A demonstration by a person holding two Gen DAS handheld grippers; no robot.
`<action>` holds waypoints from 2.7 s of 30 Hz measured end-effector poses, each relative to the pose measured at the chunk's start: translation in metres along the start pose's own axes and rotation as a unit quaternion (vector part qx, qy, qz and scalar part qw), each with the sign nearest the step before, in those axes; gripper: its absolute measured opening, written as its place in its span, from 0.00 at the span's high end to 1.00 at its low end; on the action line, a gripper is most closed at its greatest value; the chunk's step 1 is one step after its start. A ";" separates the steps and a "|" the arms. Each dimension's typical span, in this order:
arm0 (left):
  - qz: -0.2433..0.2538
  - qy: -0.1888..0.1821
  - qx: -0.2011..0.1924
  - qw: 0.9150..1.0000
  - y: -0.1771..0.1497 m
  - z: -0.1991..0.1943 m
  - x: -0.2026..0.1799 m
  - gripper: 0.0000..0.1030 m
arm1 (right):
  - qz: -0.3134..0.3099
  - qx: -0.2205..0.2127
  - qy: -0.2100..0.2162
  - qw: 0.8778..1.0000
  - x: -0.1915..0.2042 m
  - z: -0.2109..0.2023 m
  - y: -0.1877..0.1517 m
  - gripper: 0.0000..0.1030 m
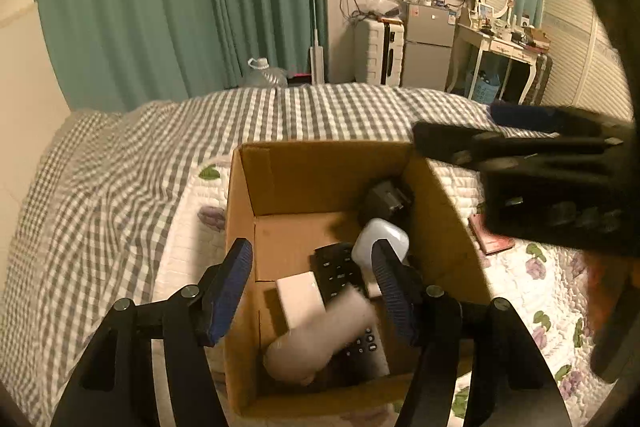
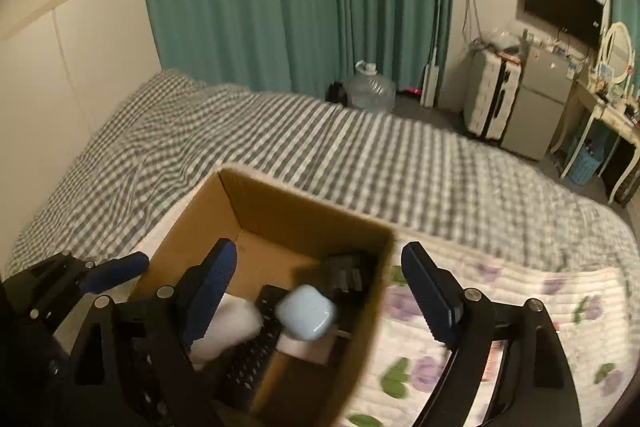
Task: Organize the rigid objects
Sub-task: 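Open both tools to drop the device and case into the box, then grasp the pink rose card box with the left tool while the right tool grasps the red-capped white tube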
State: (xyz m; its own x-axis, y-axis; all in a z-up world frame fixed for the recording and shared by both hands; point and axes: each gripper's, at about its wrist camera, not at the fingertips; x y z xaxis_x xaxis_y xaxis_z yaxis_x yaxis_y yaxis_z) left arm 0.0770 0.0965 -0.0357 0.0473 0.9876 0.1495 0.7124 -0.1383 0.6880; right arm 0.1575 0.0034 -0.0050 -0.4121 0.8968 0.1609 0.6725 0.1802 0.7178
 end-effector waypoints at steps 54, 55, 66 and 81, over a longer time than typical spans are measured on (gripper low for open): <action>0.026 -0.026 0.113 0.993 0.013 0.204 -0.253 0.21 | 0.007 0.059 -0.092 0.994 -0.310 0.014 -0.096 0.02; 0.029 -0.031 0.111 0.993 0.012 0.202 -0.252 0.21 | 0.005 0.060 -0.093 0.994 -0.309 0.015 -0.097 0.02; 0.022 -0.017 0.083 0.996 0.008 0.144 -0.227 0.29 | -0.089 0.065 -0.068 0.992 -0.282 0.022 -0.100 0.09; -0.002 0.007 0.083 0.997 0.014 0.144 -0.208 0.29 | -0.182 0.113 -0.048 0.976 -0.250 0.067 -0.114 0.24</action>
State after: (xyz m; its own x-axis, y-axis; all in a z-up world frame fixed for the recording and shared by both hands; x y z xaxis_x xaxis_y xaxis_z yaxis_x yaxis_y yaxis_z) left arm 0.1782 -0.0999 -0.1594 0.0346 0.9869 0.1573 0.8185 -0.1183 0.5622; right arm 0.2247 -0.2140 -0.1727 -0.5967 0.7886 -0.1486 0.6157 0.5686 0.5455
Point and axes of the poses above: each gripper's, at about its wrist camera, not at the fingertips, and z roughly the way its jaws point, x to its left, y to its top, and after that the axes turned 7 degrees about z, right-handed
